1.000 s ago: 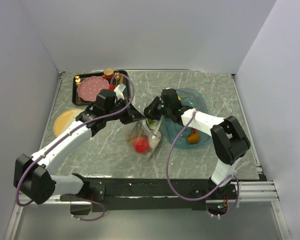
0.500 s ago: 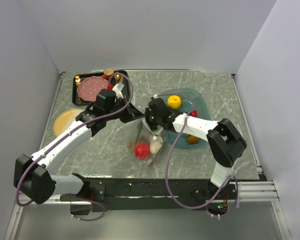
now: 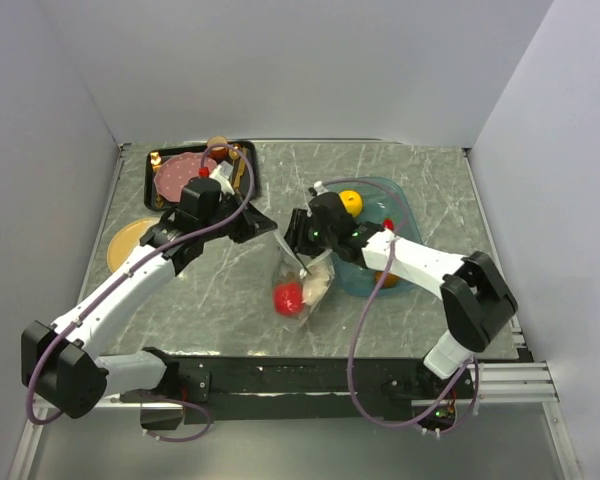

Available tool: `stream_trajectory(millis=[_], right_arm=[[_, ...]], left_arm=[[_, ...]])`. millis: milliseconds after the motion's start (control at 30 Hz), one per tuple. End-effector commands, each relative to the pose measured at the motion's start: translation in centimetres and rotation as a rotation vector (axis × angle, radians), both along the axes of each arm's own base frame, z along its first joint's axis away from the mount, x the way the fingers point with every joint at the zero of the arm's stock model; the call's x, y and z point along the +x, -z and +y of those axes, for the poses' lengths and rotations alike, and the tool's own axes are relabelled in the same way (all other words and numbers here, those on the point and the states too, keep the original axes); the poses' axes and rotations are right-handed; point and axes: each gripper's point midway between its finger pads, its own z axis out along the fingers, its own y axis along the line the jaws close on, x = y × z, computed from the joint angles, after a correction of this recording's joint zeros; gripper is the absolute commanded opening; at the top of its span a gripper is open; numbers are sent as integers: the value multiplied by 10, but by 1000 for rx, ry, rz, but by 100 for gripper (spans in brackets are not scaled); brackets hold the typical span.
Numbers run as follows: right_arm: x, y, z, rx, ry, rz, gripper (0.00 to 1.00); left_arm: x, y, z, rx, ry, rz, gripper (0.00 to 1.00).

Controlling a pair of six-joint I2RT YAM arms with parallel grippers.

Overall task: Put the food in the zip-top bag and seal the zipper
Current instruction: Place the fake vegetable in the zipper food storage bag.

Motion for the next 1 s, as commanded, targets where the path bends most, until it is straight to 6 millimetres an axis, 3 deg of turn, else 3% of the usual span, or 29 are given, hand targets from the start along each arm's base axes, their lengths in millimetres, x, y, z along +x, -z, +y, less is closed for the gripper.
stream_trajectory(millis=[0,200,300,367,433,500,567,700,767,867,967], right_arm=[[7,-55,-7,52,-45,-108,64],[3,-81,-16,44,-79,-114,67],[-4,-74,-13,49,-116,-85,63],[-5,-64,-6,62,-139,-49,38],[-11,-56,-2,76,-162,-2,8],[-17,-48,0,92,-161,46,8],[-21,-58,9,188,-170,54,19],[-25,-47,9,199,-148,101,35],[-23,-53,7,232,-123,73,41],[-24,-48,7,224,-116,84,36],[-25,-52,15,273,-144,103,39]], left_arm=[[17,-34,5,-9,-31,-142,1],[20,-29,3,0,-27,-146,1],[20,-28,1,-7,-16,-148,1],[19,-28,0,-13,-7,-148,1],[19,-28,0,-8,-7,-146,1],[19,-28,1,-6,-10,-145,1],[17,-28,2,-5,-11,-144,1],[17,-28,2,-1,-12,-141,1],[17,-26,0,-5,-2,-131,1],[14,-24,-2,-22,6,-128,1],[14,-21,-2,-30,6,-117,1]])
